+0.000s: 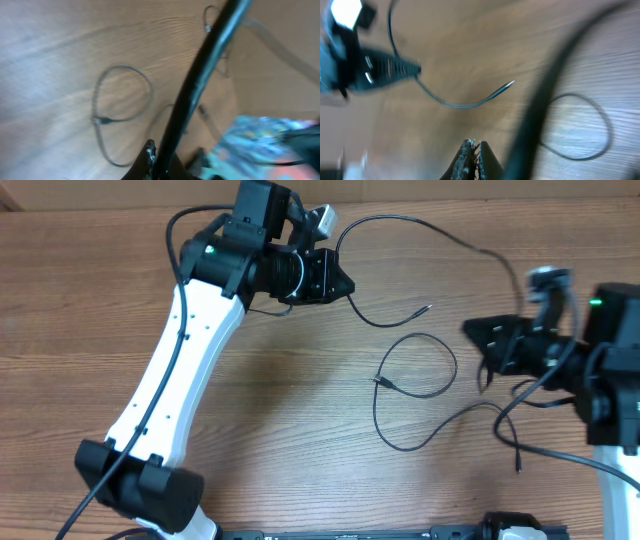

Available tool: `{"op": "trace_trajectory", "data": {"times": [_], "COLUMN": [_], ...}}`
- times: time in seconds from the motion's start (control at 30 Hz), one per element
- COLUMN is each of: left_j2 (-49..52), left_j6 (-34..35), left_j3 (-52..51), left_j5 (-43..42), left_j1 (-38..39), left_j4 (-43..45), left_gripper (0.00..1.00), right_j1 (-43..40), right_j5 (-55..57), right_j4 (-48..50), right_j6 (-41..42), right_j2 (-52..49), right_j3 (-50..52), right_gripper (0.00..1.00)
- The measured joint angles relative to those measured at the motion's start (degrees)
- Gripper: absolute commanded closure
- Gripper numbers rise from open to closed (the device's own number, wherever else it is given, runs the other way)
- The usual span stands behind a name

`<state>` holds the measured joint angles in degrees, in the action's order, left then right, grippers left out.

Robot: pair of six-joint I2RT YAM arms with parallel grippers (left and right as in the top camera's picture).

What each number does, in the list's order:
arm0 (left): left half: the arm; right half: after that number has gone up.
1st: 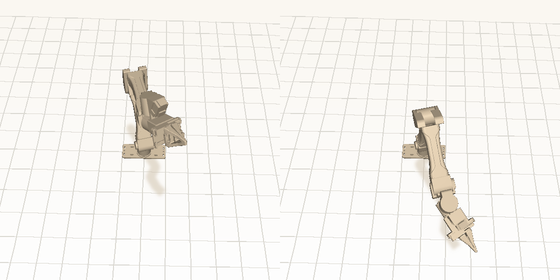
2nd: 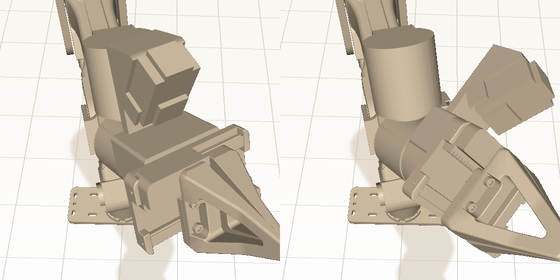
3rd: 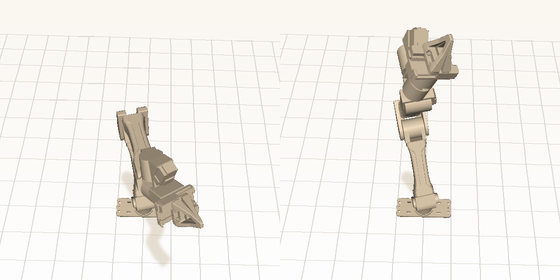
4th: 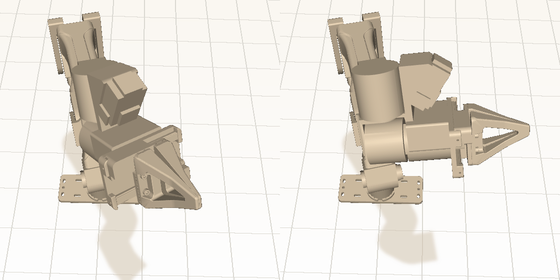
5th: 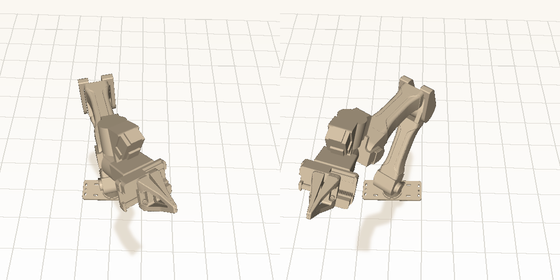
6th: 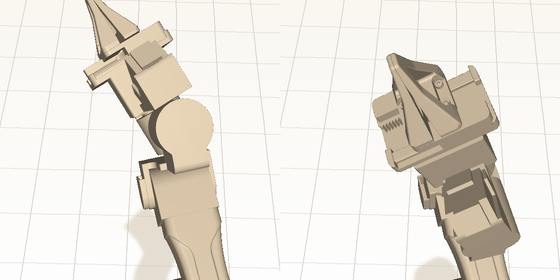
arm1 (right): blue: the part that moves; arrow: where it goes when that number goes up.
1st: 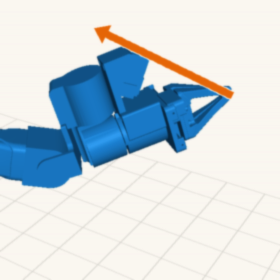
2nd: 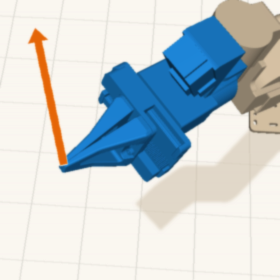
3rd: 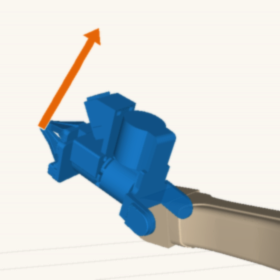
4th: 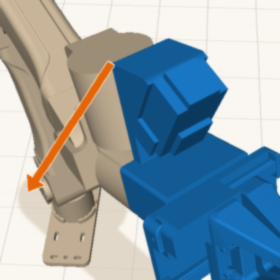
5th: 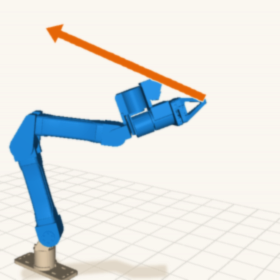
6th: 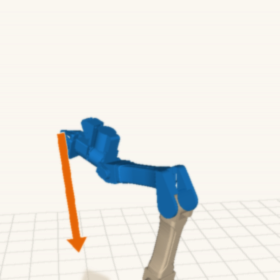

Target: Untangle cables

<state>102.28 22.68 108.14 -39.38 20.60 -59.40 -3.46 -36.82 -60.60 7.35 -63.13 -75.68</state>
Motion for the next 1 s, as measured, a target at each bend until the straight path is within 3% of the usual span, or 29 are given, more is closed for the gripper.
{"op": "trace_trajectory", "data": {"times": [0.2,0.5,1.0], "left_j2": [-1.0,-1.0,-1.0], "left_j6": [8.7,11.3,11.5], "left_j3": [0.0,0.0,0.0], "left_j5": [-1.7,-3.0,-13.2], "left_j1": [1.6,6.5,5.4], "left_j4": [-5.3,-8.2,-8.3], "left_gripper": [0.96,0.96,0.96], "right_j1": [10.9,20.8,21.9], "right_j5": [0.4,3.8,7.4], "right_j4": [4.5,10.0,9.9], "right_j6": [-7.5,-11.2,-13.0], "right_j2": [-1.7,-3.8,-5.1], "right_j3": [2.4,2.5,2.5], "right_gripper": [0.95,0.93,0.87]}}
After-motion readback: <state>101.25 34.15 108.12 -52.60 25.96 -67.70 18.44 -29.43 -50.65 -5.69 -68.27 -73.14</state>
